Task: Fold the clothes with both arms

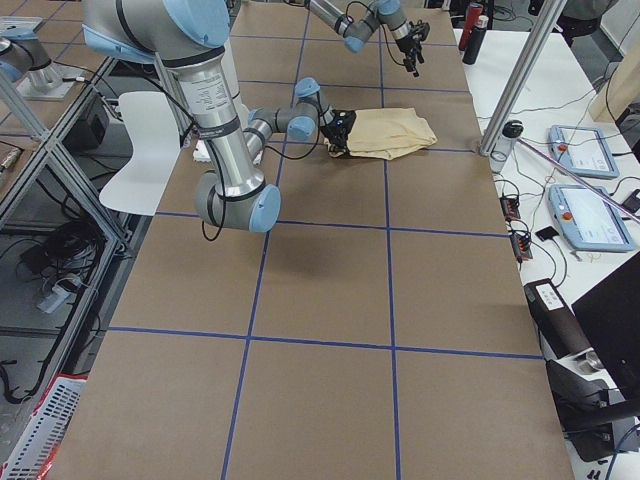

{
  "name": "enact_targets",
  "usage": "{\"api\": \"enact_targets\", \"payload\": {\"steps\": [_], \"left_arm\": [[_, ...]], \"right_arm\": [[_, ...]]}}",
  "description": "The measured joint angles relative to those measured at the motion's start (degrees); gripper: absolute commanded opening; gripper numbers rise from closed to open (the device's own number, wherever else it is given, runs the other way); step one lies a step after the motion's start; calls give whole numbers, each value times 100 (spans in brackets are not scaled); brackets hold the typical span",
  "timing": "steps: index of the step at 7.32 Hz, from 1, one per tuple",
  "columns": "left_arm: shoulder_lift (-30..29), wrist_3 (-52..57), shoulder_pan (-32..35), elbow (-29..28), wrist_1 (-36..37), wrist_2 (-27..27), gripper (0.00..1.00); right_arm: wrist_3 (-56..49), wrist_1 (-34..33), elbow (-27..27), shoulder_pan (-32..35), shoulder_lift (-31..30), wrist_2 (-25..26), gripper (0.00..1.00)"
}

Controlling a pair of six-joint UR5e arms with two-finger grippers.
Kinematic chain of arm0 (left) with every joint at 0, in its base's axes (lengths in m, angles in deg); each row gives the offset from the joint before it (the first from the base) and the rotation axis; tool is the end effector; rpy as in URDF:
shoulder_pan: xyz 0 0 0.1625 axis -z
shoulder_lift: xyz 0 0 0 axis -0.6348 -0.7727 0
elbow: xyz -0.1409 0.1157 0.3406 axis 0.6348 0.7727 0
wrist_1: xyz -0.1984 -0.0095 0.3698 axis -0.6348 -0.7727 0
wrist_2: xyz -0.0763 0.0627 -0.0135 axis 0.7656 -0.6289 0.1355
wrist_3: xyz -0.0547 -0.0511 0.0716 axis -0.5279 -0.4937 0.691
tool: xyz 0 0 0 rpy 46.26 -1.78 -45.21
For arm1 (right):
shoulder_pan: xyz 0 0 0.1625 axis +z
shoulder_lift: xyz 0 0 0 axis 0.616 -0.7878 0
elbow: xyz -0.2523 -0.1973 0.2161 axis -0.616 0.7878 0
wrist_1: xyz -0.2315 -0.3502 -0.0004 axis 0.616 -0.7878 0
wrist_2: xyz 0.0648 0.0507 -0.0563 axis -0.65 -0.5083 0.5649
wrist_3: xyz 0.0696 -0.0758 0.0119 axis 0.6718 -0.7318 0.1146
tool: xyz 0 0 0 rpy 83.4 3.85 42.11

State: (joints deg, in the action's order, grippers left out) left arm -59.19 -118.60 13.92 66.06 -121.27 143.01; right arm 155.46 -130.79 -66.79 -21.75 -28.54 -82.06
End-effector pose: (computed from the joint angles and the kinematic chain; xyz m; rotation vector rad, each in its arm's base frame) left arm 0.3390 -0.6520 0.3683 0.7354 0.7248 0.0744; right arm -0.5594 -0.3318 0.2388 0.3406 -0.9032 0.4909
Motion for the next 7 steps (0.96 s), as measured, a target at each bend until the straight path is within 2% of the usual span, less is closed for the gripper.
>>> {"api": "enact_targets", "payload": {"steps": [1, 2, 3, 4, 7], "left_arm": [[0, 1, -3, -1, -4, 0, 100], [0, 2, -5, -3, -6, 0, 100], [0, 1, -6, -2, -6, 0, 100], [0, -4, -6, -2, -7, 0, 100], [0, -7, -9, 8, -7, 0, 100]], "right_arm": [[107, -5, -139, -188, -114, 172, 0], [155, -7, -187, -286, -159, 266, 12], [167, -7, -201, -324, -171, 303, 81], [150, -8, -190, -316, -167, 312, 100], [-475, -101, -87, 238, 10, 109, 100]]}}
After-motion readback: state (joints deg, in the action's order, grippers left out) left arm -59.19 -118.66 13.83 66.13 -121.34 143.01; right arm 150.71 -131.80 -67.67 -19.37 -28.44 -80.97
